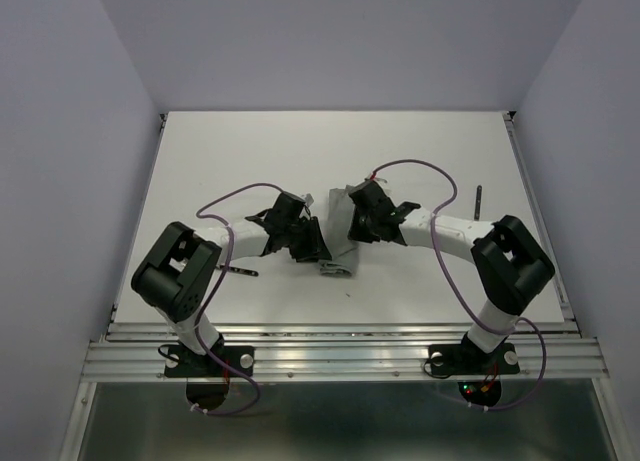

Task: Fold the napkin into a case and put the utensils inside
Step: Fold the 2/3-rectangle-folded napkin at the center of the board.

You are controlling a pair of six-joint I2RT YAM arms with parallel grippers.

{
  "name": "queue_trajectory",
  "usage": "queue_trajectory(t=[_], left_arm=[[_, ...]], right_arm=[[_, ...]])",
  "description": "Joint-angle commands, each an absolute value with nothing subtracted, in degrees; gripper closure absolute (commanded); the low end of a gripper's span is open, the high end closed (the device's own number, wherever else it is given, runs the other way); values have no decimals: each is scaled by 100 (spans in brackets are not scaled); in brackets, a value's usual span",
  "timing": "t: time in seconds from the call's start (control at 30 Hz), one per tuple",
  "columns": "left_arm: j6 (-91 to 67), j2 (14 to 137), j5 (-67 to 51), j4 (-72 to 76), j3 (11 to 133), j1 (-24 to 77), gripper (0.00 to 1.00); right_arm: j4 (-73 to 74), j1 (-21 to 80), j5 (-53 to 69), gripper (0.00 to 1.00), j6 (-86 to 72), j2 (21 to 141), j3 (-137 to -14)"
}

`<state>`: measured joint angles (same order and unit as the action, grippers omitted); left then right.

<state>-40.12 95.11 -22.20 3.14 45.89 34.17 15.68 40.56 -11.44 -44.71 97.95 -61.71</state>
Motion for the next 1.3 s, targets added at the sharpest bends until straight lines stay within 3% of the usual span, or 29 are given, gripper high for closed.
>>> queue_trajectory(t=[0.0,0.13,0.23,0.43,0.8,1.27], left_arm=[[-3885,9141,-2224,36,4755,3489,57],[-3841,8957,-2119,-246,4869,3498,46],[-3779,8798,-2048,-413,4939,3498,43],[-3718,8754,-2118,-545,5010,3507,52],[-3604,8938,-2267,-536,5019,3542,66],[-3630,9193,-2426,-501,5080,3612,74]], right_arm=[[1143,4113,-642,83,-4465,9651,-5898],[1099,4228,-554,82,-4535,9449,-5574],[994,4289,-414,82,-4544,9220,-5309],[932,4526,-325,76,-4667,8974,-5150],[1010,4685,-404,76,-4816,8974,-5080],[1081,4966,-527,76,-4992,8824,-4913]])
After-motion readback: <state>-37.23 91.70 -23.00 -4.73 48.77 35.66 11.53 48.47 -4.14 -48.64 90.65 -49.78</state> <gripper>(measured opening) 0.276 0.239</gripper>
